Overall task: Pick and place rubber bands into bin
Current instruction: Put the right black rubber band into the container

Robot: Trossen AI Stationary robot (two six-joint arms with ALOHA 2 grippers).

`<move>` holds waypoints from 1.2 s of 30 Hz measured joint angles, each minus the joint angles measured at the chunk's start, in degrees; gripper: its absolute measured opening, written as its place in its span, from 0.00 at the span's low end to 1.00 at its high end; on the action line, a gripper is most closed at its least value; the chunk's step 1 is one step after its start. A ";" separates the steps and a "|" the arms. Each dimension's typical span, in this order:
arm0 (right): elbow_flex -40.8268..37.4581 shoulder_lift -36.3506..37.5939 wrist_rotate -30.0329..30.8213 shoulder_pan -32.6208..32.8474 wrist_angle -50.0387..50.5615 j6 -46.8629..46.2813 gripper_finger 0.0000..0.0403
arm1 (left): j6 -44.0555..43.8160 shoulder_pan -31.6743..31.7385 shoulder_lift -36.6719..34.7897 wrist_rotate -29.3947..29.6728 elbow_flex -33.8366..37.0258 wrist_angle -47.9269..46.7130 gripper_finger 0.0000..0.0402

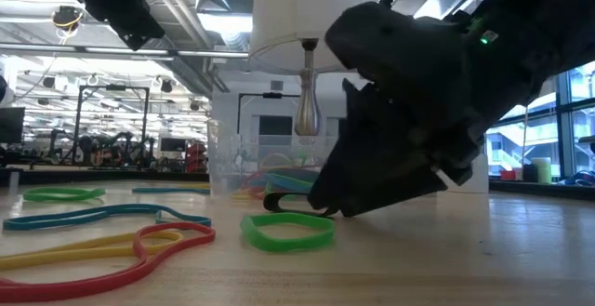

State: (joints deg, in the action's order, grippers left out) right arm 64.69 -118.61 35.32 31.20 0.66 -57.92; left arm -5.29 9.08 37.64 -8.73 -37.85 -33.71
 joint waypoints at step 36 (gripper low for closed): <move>3.40 14.96 -2.69 -0.30 -4.08 21.31 0.01 | -1.45 0.01 0.00 0.04 0.00 0.05 0.01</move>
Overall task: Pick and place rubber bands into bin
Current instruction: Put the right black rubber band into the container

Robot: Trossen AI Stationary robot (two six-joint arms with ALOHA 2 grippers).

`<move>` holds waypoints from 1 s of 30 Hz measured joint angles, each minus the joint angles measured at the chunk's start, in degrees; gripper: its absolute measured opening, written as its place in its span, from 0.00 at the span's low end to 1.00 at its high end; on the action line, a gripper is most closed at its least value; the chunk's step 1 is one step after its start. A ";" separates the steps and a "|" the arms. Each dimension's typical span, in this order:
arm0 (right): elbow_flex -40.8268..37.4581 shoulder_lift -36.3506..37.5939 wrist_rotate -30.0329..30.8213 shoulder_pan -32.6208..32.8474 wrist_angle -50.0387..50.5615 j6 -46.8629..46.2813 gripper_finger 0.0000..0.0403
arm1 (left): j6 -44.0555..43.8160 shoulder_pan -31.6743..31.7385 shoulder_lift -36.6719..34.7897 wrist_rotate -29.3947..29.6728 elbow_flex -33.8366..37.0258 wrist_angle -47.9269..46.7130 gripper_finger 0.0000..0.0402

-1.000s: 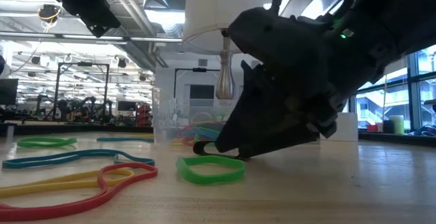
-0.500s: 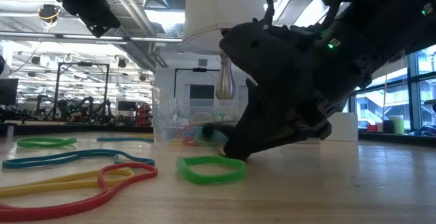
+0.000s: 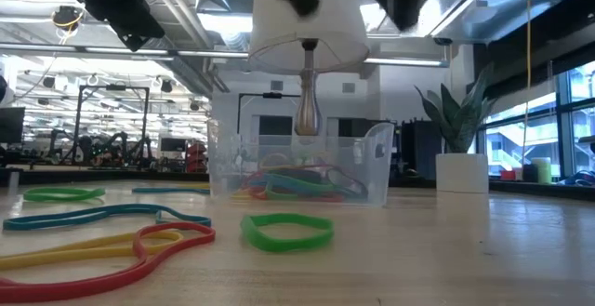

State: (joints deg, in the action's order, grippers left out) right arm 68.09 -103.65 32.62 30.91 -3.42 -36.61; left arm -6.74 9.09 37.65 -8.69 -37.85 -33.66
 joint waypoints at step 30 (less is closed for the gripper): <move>16.75 -11.39 -28.06 -26.20 39.53 0.95 0.06 | 0.96 0.00 0.17 0.01 0.00 -3.28 0.01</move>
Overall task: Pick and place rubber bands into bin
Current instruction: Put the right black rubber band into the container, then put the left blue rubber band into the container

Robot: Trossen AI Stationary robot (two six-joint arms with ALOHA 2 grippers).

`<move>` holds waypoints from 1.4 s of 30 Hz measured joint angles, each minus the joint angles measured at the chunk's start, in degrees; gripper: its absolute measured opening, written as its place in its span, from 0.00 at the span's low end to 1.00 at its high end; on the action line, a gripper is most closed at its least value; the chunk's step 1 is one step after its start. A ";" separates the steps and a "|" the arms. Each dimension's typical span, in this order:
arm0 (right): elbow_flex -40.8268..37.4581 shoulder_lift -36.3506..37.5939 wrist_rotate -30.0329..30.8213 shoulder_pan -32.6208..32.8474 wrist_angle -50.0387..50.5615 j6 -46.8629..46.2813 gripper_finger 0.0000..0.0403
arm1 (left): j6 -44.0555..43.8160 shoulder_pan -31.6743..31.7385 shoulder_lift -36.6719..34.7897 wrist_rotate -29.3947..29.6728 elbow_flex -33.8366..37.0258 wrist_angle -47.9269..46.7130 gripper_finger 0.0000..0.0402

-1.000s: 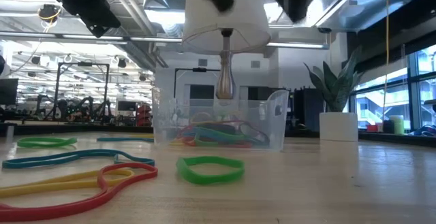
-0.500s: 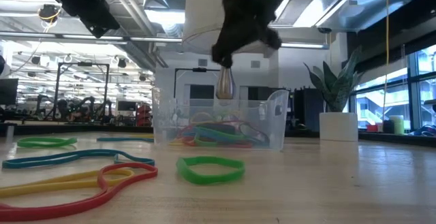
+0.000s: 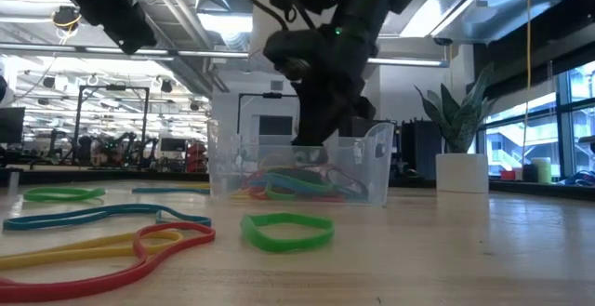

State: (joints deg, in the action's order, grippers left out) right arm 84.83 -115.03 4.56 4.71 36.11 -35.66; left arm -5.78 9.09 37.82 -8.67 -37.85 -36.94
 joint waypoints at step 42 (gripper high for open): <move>-41.54 53.72 12.26 10.91 -10.97 -7.47 0.39 | -6.51 -5.25 14.74 9.65 -4.43 -1.18 0.01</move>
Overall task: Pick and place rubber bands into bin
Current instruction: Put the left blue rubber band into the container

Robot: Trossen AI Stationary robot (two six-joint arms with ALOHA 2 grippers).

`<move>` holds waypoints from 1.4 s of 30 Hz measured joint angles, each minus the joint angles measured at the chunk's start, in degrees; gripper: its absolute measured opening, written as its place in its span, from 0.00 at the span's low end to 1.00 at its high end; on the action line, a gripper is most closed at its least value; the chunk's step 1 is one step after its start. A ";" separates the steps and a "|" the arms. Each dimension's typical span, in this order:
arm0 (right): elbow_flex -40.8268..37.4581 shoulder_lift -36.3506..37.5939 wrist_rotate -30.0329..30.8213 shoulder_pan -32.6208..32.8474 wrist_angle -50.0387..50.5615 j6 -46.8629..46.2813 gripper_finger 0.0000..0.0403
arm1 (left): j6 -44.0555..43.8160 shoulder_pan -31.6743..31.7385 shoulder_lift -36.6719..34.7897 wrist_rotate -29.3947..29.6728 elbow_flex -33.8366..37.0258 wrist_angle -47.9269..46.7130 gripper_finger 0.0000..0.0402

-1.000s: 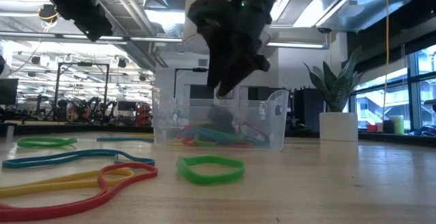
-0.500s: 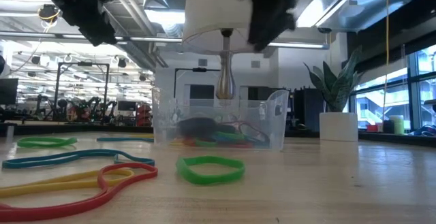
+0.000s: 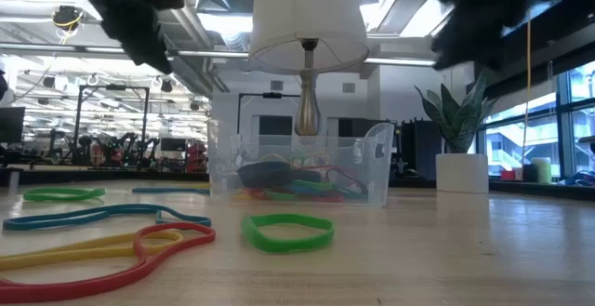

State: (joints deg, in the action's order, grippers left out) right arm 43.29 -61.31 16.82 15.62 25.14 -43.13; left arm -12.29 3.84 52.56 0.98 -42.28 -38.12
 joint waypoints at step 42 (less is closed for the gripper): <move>-20.33 16.49 -0.75 -2.31 -10.58 11.84 0.39 | -20.10 0.38 38.15 10.38 -2.16 -0.33 0.46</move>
State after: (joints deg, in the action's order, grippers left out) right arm 22.96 -44.82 16.07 13.31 14.56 -31.29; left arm -32.39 4.22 90.71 11.36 -44.44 -38.45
